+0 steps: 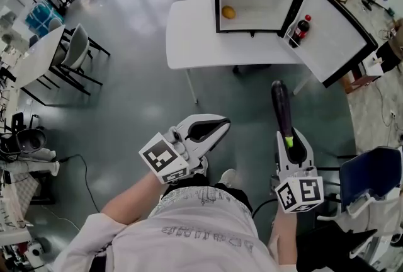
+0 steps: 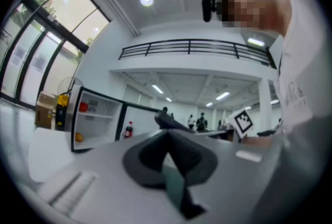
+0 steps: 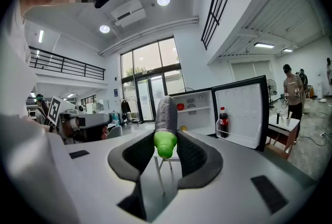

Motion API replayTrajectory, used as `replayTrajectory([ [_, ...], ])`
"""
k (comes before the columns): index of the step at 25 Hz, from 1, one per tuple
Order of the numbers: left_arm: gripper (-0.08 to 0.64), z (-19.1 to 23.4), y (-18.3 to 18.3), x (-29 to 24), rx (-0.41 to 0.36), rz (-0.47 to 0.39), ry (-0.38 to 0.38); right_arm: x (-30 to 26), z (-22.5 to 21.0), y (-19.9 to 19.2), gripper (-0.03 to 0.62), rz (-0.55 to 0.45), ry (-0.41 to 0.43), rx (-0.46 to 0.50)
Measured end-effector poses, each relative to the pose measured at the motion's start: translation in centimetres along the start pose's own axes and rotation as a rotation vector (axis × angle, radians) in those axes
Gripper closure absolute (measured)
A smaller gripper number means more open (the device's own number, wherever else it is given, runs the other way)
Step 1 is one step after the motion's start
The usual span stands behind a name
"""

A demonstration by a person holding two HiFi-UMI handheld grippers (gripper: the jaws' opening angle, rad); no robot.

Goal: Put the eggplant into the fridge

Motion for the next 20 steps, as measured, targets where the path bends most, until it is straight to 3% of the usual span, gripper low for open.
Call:
replayTrajectory([
  [20, 0.552, -5.2, -1.6, -4.5, -0.022, -0.003, 0.063, 3.8, -5.6, -0.6, 0.46, -0.012, 0.072, 0.0],
])
Point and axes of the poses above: the fingertips, and each gripper's own axes: x backward along the fingers, z to its left, y out of its top, the point moved 4 cm from there along x, backward along the fingers, and after that the axes turned 1 degree about y, right-handed, at the moved point
